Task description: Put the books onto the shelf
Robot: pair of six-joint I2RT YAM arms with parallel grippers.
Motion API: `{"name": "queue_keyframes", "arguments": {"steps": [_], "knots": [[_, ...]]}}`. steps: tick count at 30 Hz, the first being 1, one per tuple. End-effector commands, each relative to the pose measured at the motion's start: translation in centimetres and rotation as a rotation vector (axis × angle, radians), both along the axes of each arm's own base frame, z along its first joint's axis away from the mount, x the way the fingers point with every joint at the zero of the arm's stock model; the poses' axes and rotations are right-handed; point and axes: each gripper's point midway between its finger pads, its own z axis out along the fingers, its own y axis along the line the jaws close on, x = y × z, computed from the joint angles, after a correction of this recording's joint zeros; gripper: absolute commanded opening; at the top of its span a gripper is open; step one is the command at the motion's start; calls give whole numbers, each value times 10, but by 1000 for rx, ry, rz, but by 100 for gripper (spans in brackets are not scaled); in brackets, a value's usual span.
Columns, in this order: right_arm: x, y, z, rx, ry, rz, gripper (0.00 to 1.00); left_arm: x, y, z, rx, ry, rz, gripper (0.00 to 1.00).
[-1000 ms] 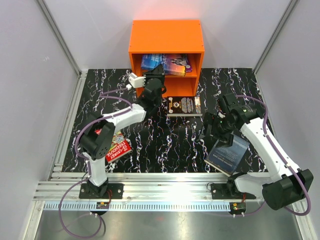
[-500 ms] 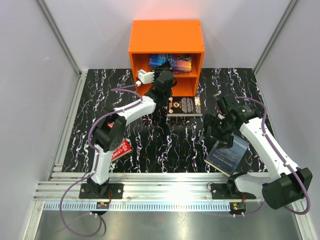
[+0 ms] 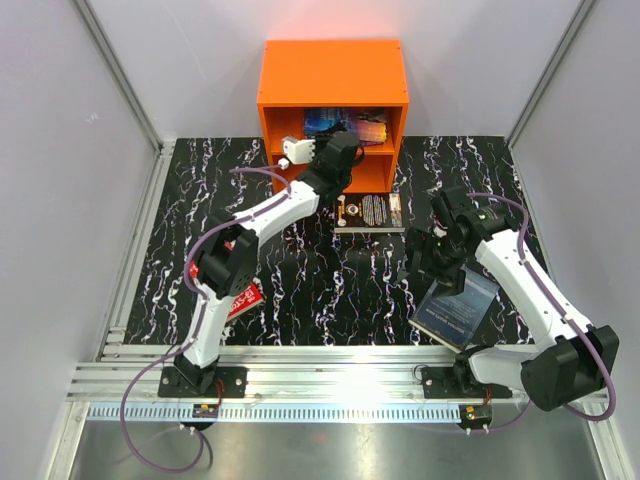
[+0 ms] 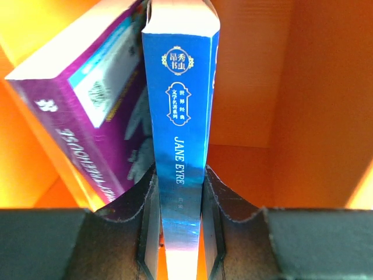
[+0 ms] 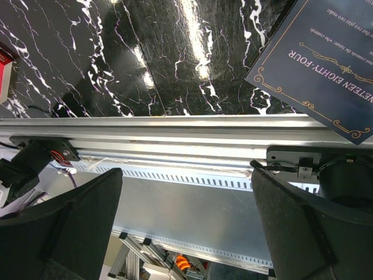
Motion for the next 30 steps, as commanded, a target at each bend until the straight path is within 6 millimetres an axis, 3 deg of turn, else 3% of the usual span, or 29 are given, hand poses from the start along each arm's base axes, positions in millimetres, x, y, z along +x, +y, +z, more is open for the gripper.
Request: {"name": "queue_keyframes", "arguments": {"steps": [1,13,17,18,20,22,23,29,30], "knots": [[12,2,8,13,-55,11,100,6,7,54,-145,-135,67,11],[9,0,4,15,-42,8,100,10,12,53,-79,-70,109,12],[8,1,5,18,-42,8,100,11,11,48,-67,-44,105,17],[8,1,5,21,-46,9,100,12,9,46,-78,-42,92,35],[7,2,5,25,-42,8,100,15,2,38,-112,-14,38,52],[7,2,6,28,-46,7,100,12,-2,37,-127,10,11,91],[7,3,6,31,-45,10,100,11,-2,39,-133,13,1,99],[5,5,5,54,-46,-2,100,-3,-13,68,-191,6,-91,99],[5,6,4,56,-44,-1,100,-8,-14,65,-178,35,-104,99]]}}
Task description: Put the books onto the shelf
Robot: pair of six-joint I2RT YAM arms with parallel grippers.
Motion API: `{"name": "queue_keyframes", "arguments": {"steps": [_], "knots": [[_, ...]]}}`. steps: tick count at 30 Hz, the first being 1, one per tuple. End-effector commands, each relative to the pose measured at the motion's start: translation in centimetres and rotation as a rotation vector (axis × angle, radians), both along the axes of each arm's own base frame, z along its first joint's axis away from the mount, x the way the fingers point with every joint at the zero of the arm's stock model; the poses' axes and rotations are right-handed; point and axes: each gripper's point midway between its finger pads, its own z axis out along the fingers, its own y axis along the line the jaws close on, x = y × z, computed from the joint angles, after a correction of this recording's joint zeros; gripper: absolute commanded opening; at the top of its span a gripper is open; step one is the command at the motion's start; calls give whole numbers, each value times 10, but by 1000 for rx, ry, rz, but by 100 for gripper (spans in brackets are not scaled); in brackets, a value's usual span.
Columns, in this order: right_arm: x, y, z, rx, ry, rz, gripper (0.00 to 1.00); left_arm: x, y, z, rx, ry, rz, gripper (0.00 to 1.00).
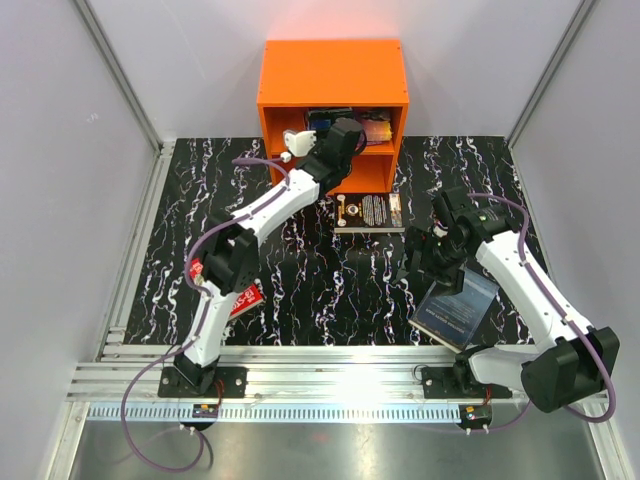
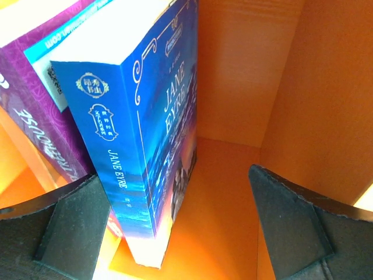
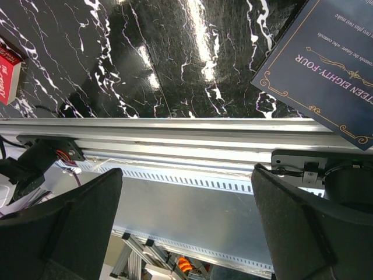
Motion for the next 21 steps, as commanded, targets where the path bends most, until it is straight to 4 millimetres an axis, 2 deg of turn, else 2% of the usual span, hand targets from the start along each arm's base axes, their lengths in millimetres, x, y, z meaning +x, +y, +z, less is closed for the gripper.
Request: {"name": "queue_keyframes", "arguments": {"steps": [1,2,5,6,9,11,12,14,17,18,19,20,21], "knots": [[2,3,5,37,-35,2,100,-23,-5,55,-103,-10,-95,99],[2,4,6,39,-37,3,100,-31,-3,63,-120,6,-109,99],[3,3,7,41,-52,1,100,-59,-1,22,-131,189,-162,99],[4,3,7,42,-58,-2,100,-77,9,15,-114,273,-165,99],[5,5,4,55,-64,-3,100,-103,23,2,-56,389,-185,99],[4,8,1,73,-51,-9,100,-111,31,-9,-24,446,-211,99],[6,10,1,84,-56,-11,100,-116,35,-7,-8,452,-233,99],[6,14,-1,106,-44,-17,100,-119,41,-14,-2,481,-278,99],[13,15,0,108,-63,-24,100,-129,50,-2,93,461,-348,99],[17,15,1,106,-77,-27,100,-131,51,-9,183,453,-410,99],[22,16,5,109,-94,-27,100,-137,49,-6,194,439,-486,99],[28,16,9,126,-105,-32,100,-140,45,-11,218,419,-557,99],[41,19,19,156,-156,-26,100,-147,35,-35,248,403,-698,99]]}}
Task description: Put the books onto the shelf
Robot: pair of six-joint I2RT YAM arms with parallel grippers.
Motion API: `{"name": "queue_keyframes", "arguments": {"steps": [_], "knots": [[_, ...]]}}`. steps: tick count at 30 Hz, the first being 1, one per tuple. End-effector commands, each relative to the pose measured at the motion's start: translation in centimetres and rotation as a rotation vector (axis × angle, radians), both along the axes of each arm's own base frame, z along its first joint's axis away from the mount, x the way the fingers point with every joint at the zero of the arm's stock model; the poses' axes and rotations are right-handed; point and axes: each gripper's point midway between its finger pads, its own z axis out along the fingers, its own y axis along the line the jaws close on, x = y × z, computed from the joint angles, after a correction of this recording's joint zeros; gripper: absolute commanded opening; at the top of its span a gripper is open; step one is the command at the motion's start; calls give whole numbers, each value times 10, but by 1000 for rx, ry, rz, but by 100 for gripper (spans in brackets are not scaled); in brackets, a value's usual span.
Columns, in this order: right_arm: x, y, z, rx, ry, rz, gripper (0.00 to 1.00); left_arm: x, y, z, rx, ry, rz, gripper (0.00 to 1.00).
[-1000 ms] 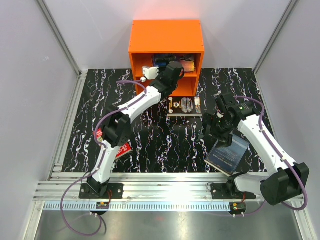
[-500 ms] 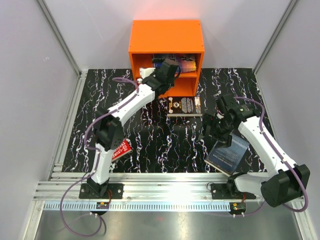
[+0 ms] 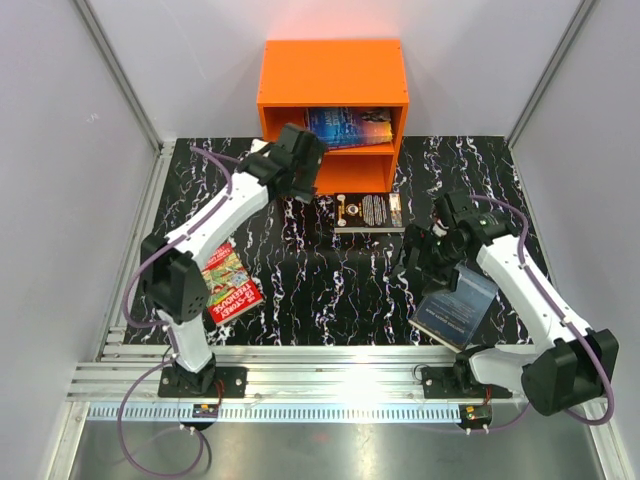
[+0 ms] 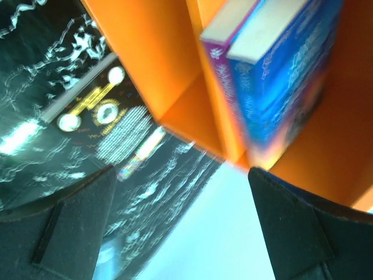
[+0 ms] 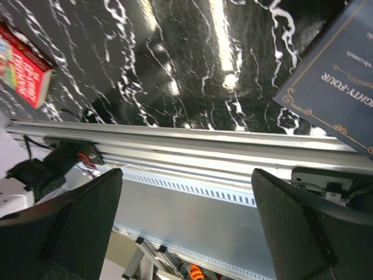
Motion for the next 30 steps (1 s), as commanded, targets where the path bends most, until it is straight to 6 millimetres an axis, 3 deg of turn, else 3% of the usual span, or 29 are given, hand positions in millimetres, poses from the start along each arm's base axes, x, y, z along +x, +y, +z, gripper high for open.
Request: {"name": "queue_keyframes", "arguments": {"steps": [1,4,6,8,10,13,14,16,17,19,21,23,30], "knots": [[40,12,26,95,-114,-9,100,-30,-21,-10,13,-72,-398,99],[78,4,27,127,-80,-90,100,-52,-39,-40,-21,-147,-634,99],[106,-11,20,173,-66,-181,100,-61,-38,-57,27,-163,-709,99],[130,-20,1,222,2,-260,100,-70,-35,-78,62,-137,-756,99],[166,-43,-19,236,2,-352,100,-65,-29,-90,140,-146,-781,99],[209,-64,-41,173,-47,-355,99,-49,-31,-105,194,-162,-819,99],[218,-66,-46,167,-49,-348,99,-37,-35,-96,200,-191,-822,99],[239,-65,-62,177,-37,-345,98,-26,-37,-118,217,-160,-845,99],[244,-64,-67,185,-33,-346,97,-17,-39,-115,222,-171,-844,99],[254,-65,-84,187,-17,-357,97,-7,-38,-137,226,-139,-852,99],[257,-66,-96,179,-4,-365,97,4,-37,-142,209,-141,-846,99],[258,-67,-114,173,27,-376,97,6,-39,-164,187,-106,-865,99],[267,-52,-154,198,82,-389,96,5,-62,-197,84,-67,-951,99]]}}
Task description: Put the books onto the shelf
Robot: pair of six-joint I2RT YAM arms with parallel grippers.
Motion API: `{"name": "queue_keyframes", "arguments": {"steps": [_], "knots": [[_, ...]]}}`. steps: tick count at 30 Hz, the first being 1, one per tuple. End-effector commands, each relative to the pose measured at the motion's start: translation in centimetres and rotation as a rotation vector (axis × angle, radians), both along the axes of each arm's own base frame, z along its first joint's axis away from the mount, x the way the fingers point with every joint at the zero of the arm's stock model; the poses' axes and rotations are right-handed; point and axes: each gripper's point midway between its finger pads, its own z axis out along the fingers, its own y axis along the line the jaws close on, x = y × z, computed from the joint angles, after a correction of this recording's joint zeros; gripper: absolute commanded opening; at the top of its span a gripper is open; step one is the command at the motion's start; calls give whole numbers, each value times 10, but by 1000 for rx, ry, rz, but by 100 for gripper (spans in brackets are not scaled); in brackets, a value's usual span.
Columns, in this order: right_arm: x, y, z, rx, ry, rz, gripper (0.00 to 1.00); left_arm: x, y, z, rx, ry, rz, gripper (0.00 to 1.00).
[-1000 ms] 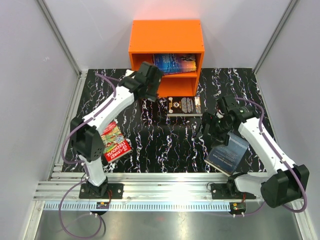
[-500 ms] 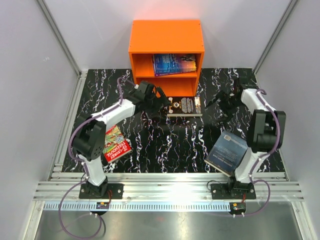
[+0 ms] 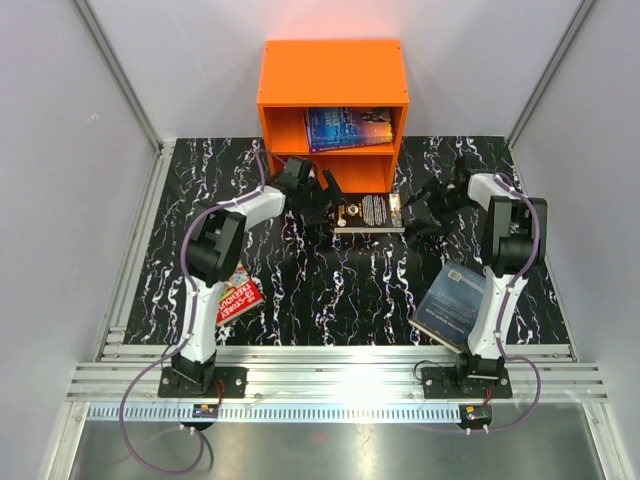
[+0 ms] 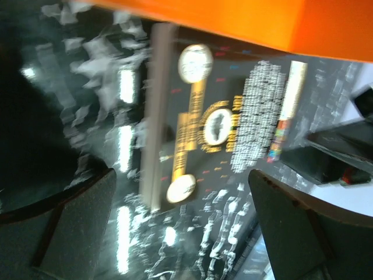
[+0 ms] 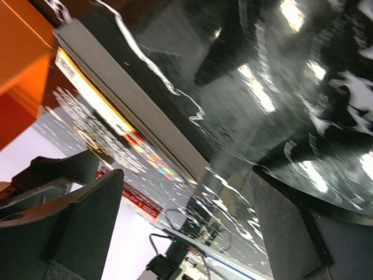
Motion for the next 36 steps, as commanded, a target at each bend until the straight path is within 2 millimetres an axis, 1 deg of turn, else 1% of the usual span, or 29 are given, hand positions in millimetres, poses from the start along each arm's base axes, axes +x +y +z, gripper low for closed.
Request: {"name": "queue_keyframes", "arguments": {"steps": [1,3,6,7,8,9,11,12,14,15,16,17,18,19,20,21,22,24,25,27,28,30,31,32,36], "knots": [[16,10,-30,-33,-5,17,96,-5,-25,-3,-83,25,-101,99],[16,20,-34,-31,8,32,96,-8,-29,-12,-104,59,-110,99],[17,23,-42,-26,26,31,95,-14,-37,-15,-128,95,-128,99],[17,23,-45,-25,33,26,95,-18,-40,-19,-137,122,-140,99],[14,36,-47,-24,39,51,95,-21,-40,-22,-137,153,-140,99],[14,36,-48,-23,41,51,95,-26,-45,-21,-160,168,-160,99],[11,37,-51,-21,50,56,95,-26,-50,-17,-179,151,-172,99],[8,37,-52,-21,59,59,95,-30,-53,-16,-181,147,-179,94],[3,37,-54,-23,63,71,95,-30,-58,-3,-206,110,-193,85],[0,37,-55,-25,65,81,95,-34,-61,1,-219,112,-197,67],[-4,37,-56,-26,72,85,95,-35,-63,6,-230,105,-201,59],[-7,37,-58,-27,76,88,94,-35,-66,16,-245,84,-207,51],[-14,37,-62,-25,91,89,95,-39,-70,20,-258,85,-218,44],[-16,37,-61,-26,90,91,94,-41,-72,23,-268,82,-223,32],[-18,37,-63,-24,90,91,94,-42,-75,32,-284,72,-225,31],[-24,37,-66,-24,105,92,94,-46,-77,34,-299,78,-235,29],[-25,38,-65,-23,101,94,94,-46,-78,40,-317,69,-236,28],[-29,37,-67,-22,107,97,94,-50,-77,49,-336,68,-229,30],[-30,37,-67,-21,108,99,94,-47,-78,55,-349,43,-229,37],[-34,37,-69,-25,111,113,94,-46,-78,61,-353,25,-224,46],[-37,36,-71,-28,116,122,93,-43,-78,68,-365,1,-212,69],[-40,37,-72,-26,122,130,93,-44,-79,68,-368,1,-208,81],[-41,36,-72,-24,123,127,93,-41,-80,71,-383,-14,-208,97],[-42,37,-73,-21,123,129,94,-42,-82,70,-392,-3,-207,99],[-49,43,-76,1,132,144,89,-43,-89,63,-418,25,-216,99]]}}
